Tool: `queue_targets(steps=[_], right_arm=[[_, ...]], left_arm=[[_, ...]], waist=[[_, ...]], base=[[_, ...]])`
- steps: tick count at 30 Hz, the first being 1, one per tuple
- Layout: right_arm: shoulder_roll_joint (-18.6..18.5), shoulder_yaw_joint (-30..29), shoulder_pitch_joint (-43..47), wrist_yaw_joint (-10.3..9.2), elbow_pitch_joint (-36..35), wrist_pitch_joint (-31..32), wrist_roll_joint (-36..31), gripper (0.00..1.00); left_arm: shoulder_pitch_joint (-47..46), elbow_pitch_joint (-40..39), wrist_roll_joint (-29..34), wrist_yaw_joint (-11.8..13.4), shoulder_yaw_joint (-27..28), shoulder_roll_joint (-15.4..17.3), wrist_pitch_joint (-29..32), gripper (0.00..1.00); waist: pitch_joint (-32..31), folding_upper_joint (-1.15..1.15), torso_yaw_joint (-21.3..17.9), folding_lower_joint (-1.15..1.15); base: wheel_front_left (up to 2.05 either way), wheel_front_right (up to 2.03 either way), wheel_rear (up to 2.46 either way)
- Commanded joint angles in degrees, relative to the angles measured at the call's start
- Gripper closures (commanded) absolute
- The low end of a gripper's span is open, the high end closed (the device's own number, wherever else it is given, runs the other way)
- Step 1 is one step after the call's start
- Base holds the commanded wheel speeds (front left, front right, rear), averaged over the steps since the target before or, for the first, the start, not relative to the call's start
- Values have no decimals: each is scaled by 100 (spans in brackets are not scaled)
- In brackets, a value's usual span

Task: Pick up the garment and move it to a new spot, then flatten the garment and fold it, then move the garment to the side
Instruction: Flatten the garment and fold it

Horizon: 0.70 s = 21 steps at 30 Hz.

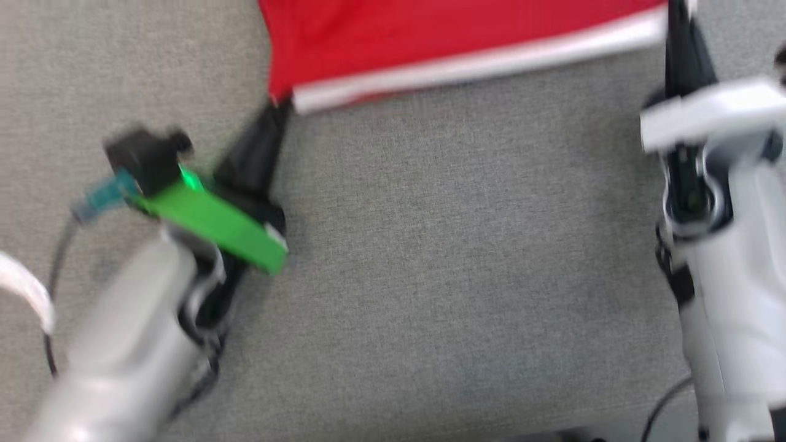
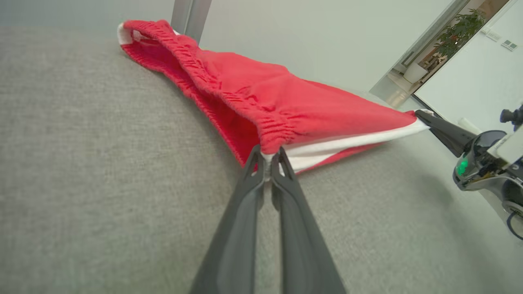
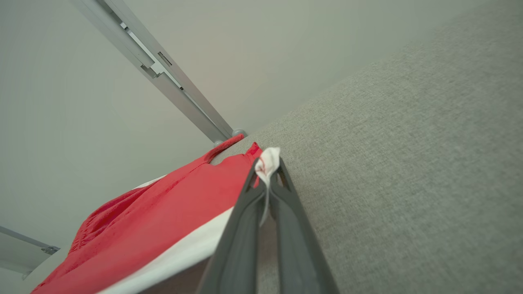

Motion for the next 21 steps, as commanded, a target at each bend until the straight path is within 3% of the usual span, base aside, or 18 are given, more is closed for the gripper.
queue_targets(steps=[1,6,13,17,21], right_arm=[[-108,-47,539,-11,-303,62,139,100],[-299,-299,2349,-12,-1252,417,495,100],[-329,-847,4604,-18,-2644,1055,741,100],[-179,-1195,5246,-18,-3411,1387,828,100],[-57,-1330,5022,-16,-3739,1697,710,100]], left_arm=[[529,-136,131,-6,90,2,-29,100],[2333,-612,98,151,156,-208,-24,100],[4330,-1514,-165,651,211,-188,-35,100],[4712,-2073,-376,750,180,-134,53,100],[4474,-2299,-353,753,113,-119,289,100]], waist=[[-680,0,101,-1],[-1643,0,146,-1],[-2523,0,304,-1],[-2496,0,443,-1],[-2261,0,544,-1]], base=[[0,0,0],[0,0,0],[0,0,0],[0,0,0],[0,0,0]])
